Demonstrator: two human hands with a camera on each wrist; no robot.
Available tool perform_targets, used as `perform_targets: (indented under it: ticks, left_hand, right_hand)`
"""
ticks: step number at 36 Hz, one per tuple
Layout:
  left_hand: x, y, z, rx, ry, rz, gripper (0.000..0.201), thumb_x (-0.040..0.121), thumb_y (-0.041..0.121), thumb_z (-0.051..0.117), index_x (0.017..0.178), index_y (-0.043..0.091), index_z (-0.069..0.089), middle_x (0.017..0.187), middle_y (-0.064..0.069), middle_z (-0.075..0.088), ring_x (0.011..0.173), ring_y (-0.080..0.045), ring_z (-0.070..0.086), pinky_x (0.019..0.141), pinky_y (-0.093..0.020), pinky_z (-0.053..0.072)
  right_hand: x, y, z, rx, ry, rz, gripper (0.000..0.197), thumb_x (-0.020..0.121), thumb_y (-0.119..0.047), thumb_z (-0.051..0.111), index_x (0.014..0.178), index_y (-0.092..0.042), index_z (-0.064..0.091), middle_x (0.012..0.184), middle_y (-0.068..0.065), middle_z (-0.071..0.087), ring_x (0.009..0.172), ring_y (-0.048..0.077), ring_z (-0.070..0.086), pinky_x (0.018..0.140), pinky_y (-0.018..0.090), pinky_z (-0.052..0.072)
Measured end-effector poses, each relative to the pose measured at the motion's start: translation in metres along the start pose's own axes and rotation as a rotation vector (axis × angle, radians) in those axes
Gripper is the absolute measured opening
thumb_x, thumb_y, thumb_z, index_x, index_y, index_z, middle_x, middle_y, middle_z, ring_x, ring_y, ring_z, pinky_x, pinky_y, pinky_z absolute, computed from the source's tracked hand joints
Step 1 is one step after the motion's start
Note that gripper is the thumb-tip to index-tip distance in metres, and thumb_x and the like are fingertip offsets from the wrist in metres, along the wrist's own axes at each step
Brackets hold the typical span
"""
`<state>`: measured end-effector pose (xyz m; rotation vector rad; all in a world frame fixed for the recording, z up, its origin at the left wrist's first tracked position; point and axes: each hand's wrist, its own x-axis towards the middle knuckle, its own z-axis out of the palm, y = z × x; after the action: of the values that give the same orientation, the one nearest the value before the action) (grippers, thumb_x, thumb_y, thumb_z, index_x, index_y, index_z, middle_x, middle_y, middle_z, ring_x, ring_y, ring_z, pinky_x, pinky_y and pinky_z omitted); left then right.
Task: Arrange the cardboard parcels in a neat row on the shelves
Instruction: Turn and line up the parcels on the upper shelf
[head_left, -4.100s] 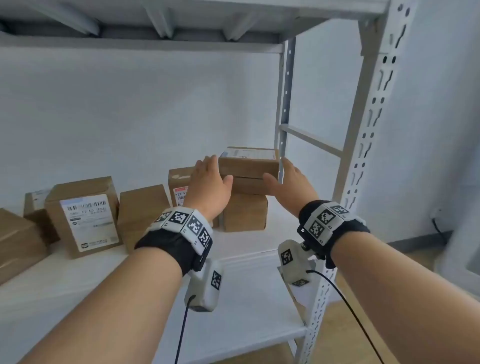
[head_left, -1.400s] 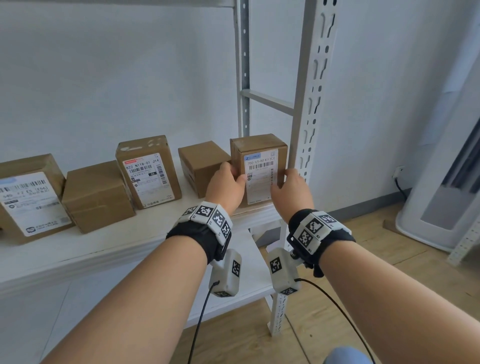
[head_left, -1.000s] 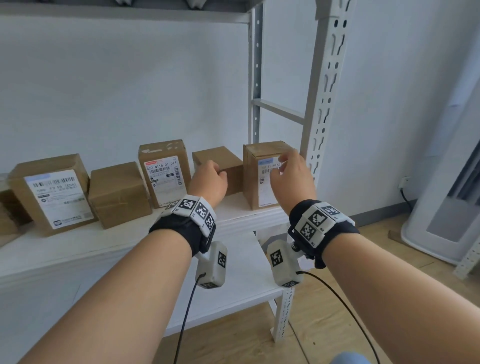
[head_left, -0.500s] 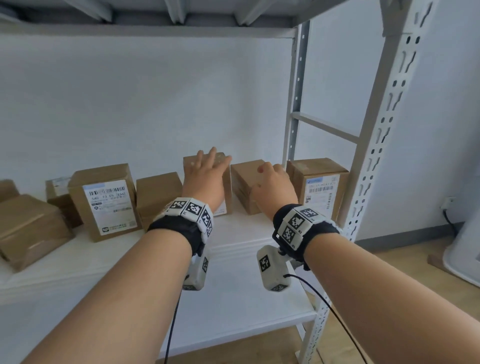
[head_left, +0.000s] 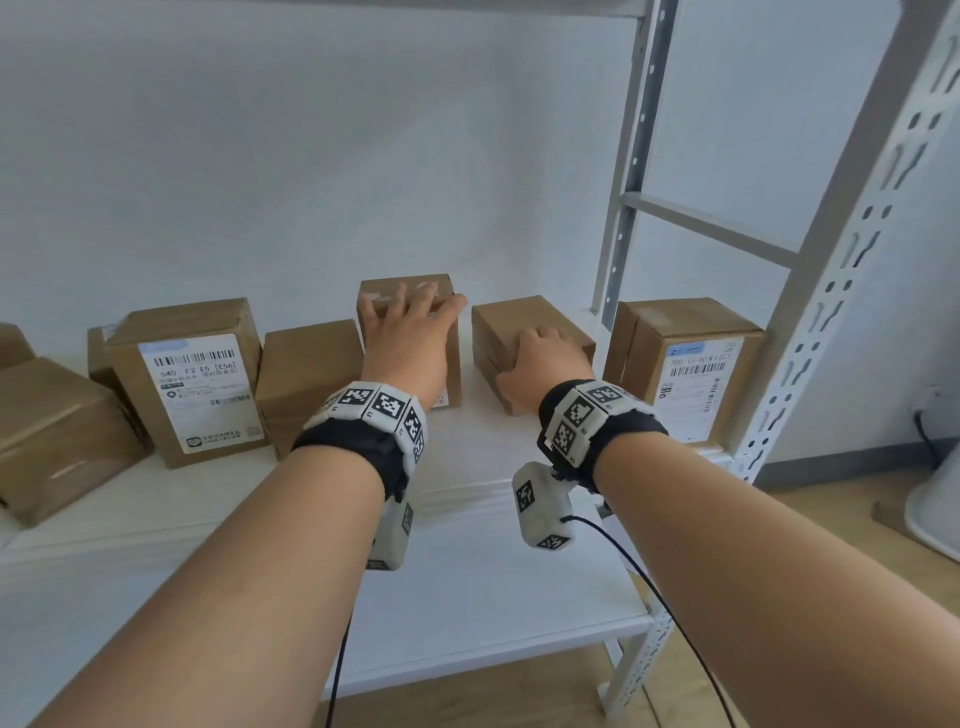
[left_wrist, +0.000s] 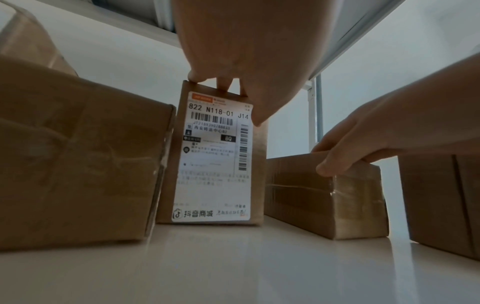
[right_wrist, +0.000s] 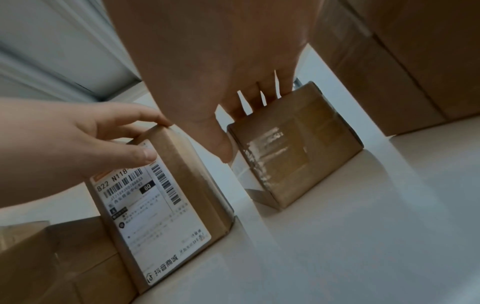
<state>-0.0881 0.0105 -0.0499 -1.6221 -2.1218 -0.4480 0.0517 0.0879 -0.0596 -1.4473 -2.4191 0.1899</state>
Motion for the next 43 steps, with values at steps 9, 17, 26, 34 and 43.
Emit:
perform_targets:
  ticks: [9, 17, 26, 34, 43]
  left_hand:
    - [-0.003, -0.014, -0.01, 0.003, -0.065, -0.035, 0.065, 0.094, 0.0, 0.043, 0.149, 0.029, 0.025, 0.161, -0.006, 0.014, 0.149, -0.031, 0.008, 0.118, -0.055, 0.004]
    - [-0.012, 0.022, -0.019, -0.244, 0.041, 0.017, 0.039, 0.101, 0.009, 0.037, 0.139, 0.005, 0.045, 0.148, -0.01, 0.04, 0.136, -0.026, 0.035, 0.11, -0.038, 0.034]
    - [-0.026, 0.052, -0.023, -0.418, -0.315, -0.229, 0.042, 0.105, 0.026, 0.034, 0.138, 0.002, 0.047, 0.138, -0.015, 0.053, 0.127, -0.03, 0.05, 0.102, -0.037, 0.039]
    - [-0.046, 0.049, -0.032, -0.47, -0.227, -0.319, 0.036, 0.102, 0.021, 0.038, 0.134, 0.012, 0.052, 0.134, -0.009, 0.057, 0.119, -0.026, 0.055, 0.093, -0.033, 0.043]
    - [-0.068, 0.048, -0.041, -0.509, -0.276, -0.293, 0.039, 0.102, 0.022, 0.04, 0.14, 0.016, 0.049, 0.144, -0.004, 0.049, 0.13, -0.024, 0.047, 0.104, -0.034, 0.039]
  right_hand:
    - [-0.004, -0.02, -0.007, 0.014, 0.117, -0.035, 0.036, 0.091, -0.034, 0.036, 0.094, -0.012, 0.064, 0.113, 0.01, 0.059, 0.112, 0.03, 0.046, 0.097, 0.041, 0.038]
    - [-0.007, 0.005, -0.01, 0.228, 0.004, 0.192, 0.045, 0.093, -0.025, 0.041, 0.136, -0.012, 0.04, 0.133, 0.015, 0.044, 0.122, 0.034, 0.044, 0.1, 0.042, 0.04]
    - [-0.034, 0.015, -0.015, 0.401, 0.036, 0.165, 0.032, 0.098, -0.021, 0.036, 0.127, -0.013, 0.047, 0.124, 0.015, 0.049, 0.097, 0.03, 0.058, 0.079, 0.034, 0.046]
    - [-0.06, 0.025, -0.019, 0.566, 0.047, 0.277, 0.034, 0.093, 0.002, 0.036, 0.125, -0.004, 0.045, 0.116, 0.016, 0.06, 0.101, 0.03, 0.061, 0.083, 0.037, 0.051]
    - [-0.091, 0.024, -0.018, 0.323, -0.183, 0.266, 0.03, 0.098, 0.0, 0.039, 0.127, 0.005, 0.049, 0.126, 0.019, 0.057, 0.113, 0.029, 0.057, 0.086, 0.03, 0.047]
